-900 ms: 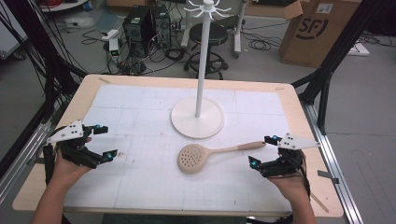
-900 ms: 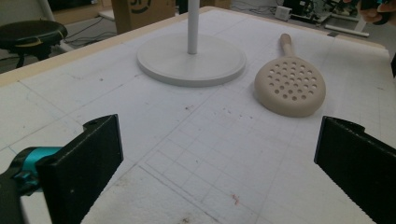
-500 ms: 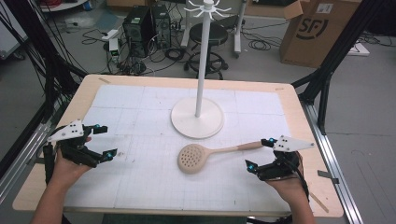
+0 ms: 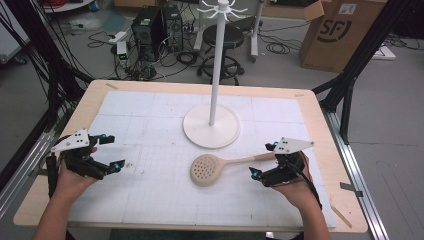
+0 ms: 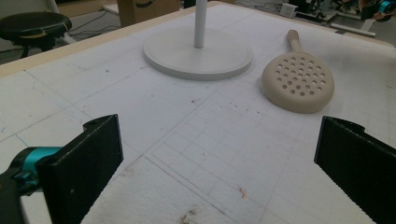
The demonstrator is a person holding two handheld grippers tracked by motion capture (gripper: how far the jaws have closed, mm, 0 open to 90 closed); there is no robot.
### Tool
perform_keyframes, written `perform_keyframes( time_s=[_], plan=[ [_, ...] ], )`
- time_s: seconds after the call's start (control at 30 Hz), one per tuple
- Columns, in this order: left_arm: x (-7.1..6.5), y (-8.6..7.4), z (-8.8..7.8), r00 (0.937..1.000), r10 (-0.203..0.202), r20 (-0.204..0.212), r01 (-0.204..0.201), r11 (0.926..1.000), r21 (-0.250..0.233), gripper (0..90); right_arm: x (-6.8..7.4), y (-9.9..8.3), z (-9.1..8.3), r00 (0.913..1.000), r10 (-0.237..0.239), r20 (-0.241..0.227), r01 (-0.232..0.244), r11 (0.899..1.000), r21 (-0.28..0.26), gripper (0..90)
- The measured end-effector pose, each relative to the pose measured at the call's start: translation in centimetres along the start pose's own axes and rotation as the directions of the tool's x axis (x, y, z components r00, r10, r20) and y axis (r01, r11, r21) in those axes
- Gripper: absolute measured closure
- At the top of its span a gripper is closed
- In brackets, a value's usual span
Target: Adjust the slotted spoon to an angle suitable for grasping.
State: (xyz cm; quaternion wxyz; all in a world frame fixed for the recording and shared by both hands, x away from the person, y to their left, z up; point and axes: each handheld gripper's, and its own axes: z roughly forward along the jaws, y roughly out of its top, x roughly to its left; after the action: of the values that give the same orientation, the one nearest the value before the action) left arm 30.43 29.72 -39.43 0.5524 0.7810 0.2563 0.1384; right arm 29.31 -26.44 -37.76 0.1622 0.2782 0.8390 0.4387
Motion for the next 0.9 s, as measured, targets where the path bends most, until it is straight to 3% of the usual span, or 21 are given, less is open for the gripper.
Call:
perform_keyframes(
  time_s=[0.1, 0.17, 0.2, 0.27, 0.47, 0.53, 0.57, 0.63, 0.7, 0.77, 0.8, 0.9],
  plan=[
    [0.0, 0.0, 0.0, 1.0000, 0.001, -0.001, -0.001, 1.0000, -0.002, 1.7, 0.1, 0.6, 0.8, 0.9998, -0.014, -0.011, 0.014, 1.000, 0.024, 0.8],
    [0.0, 0.0, -0.1, 1.0000, 0.001, -0.001, -0.001, 1.0000, -0.003, 1.7, 0.2, 1.8, 2.2, 0.9992, -0.032, -0.025, 0.034, 0.996, 0.084, 1.0],
    [0.0, 0.0, -0.1, 1.0000, 0.000, -0.002, 0.000, 1.0000, -0.005, 1.7, 0.2, 1.8, 2.2, 0.9992, -0.032, -0.025, 0.034, 0.996, 0.084, 1.0],
    [0.1, 0.0, -0.2, 1.0000, -0.002, -0.004, 0.002, 1.0000, -0.009, 1.7, 0.1, 2.9, 3.6, 0.9973, -0.051, -0.052, 0.058, 0.988, 0.142, 4.1],
    [0.2, 0.0, -0.2, 1.0000, -0.002, -0.002, 0.002, 1.0000, -0.008, 1.7, 0.0, 4.0, 5.4, 0.9951, -0.074, -0.065, 0.086, 0.973, 0.213, 4.7],
    [0.2, 0.0, -0.1, 1.0000, -0.005, -0.002, 0.005, 1.0000, -0.006, 1.7, 0.2, 4.4, 6.4, 0.9911, -0.110, -0.075, 0.127, 0.954, 0.272, 5.3],
    [0.1, 0.0, -0.1, 1.0000, -0.003, -0.003, 0.003, 1.0000, -0.003, 1.7, 0.2, 4.4, 6.4, 0.9911, -0.110, -0.075, 0.127, 0.954, 0.272, 5.3],
    [0.1, 0.0, -0.1, 1.0000, 0.002, -0.004, -0.002, 1.0000, -0.005, 1.7, 0.6, 4.7, 7.3, 0.9865, -0.142, -0.082, 0.161, 0.933, 0.322, 7.1],
    [0.1, 0.0, -0.2, 1.0000, 0.002, -0.004, -0.002, 1.0000, -0.006, 1.7, 0.6, 4.7, 7.6, 0.9845, -0.152, -0.087, 0.173, 0.928, 0.331, 7.2],
    [0.1, 0.0, -0.2, 1.0000, 0.003, -0.004, -0.003, 1.0000, -0.006, 1.7, 0.7, 4.8, 8.3, 0.9813, -0.166, -0.098, 0.191, 0.909, 0.370, 15.3],
    [0.1, 0.0, -0.2, 1.0000, 0.002, -0.004, -0.002, 1.0000, -0.005, 1.7, 0.7, 4.8, 8.3, 0.9813, -0.166, -0.098, 0.191, 0.909, 0.370, 15.3],
    [0.1, 0.0, -0.1, 1.0000, 0.003, -0.004, -0.003, 1.0000, -0.001, 1.7, 0.8, 4.6, 8.8, 0.9753, -0.173, -0.137, 0.214, 0.891, 0.401, 18.5]
  ],
)
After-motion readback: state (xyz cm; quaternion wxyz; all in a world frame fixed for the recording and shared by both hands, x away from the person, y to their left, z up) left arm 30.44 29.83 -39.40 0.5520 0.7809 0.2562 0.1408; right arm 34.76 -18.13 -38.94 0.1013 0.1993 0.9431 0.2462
